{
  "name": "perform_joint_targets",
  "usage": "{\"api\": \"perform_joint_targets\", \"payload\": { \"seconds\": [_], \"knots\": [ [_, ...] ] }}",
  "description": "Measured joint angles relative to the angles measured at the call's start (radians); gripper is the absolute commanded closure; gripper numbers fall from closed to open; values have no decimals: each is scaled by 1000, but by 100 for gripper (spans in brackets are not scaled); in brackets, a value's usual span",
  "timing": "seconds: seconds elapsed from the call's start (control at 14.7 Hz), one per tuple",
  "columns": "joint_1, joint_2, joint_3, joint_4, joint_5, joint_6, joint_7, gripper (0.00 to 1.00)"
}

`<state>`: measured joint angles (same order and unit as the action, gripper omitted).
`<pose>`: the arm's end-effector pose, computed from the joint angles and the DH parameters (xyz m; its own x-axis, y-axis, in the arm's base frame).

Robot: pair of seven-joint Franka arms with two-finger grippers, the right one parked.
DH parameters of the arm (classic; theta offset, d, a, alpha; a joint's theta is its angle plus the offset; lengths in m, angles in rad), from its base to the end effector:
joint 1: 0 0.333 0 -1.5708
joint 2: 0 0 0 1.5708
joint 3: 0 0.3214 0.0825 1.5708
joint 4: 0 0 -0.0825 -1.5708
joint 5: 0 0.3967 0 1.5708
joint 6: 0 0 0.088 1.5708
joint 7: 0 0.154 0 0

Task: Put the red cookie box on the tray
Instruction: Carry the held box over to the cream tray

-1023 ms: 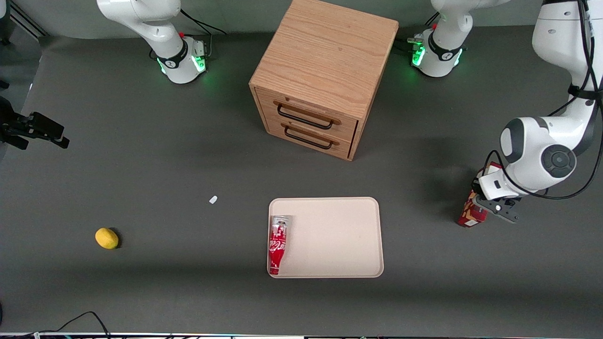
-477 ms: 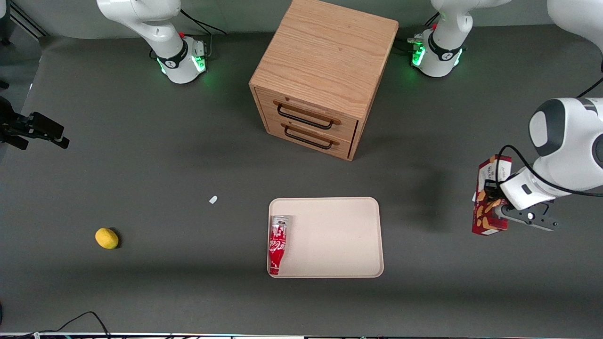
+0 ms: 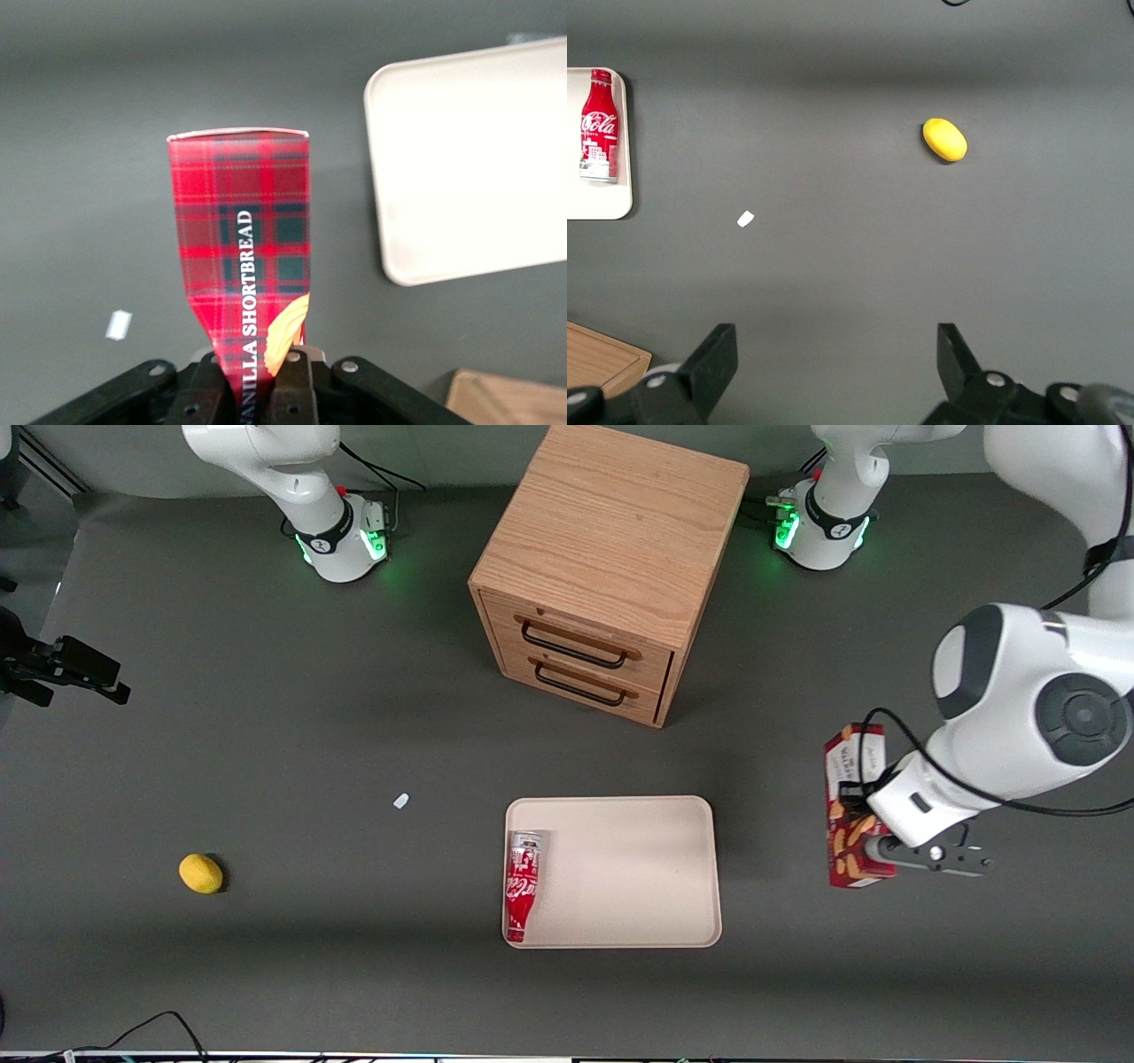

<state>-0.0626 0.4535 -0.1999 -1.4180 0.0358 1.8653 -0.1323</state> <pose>0.6866 -0.1597 0.3975 0.9927 -0.1206 -0.0046 -0.1202 -0.9914 0.0527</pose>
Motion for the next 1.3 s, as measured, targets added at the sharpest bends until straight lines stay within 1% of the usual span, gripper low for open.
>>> {"api": "perform_joint_targets", "payload": {
  "seconds": [0.2, 0.48, 0.75, 1.02, 1.3],
  "knots": [
    [-71, 108, -4, 74, 3, 33, -113, 100],
    [-105, 211, -3, 105, 26, 85, -151, 100],
    [-120, 271, -3, 107, 61, 127, -162, 100],
    [-141, 325, -3, 107, 68, 193, -183, 100],
    [-144, 340, -2, 108, 67, 212, -198, 100]
  ]
}}
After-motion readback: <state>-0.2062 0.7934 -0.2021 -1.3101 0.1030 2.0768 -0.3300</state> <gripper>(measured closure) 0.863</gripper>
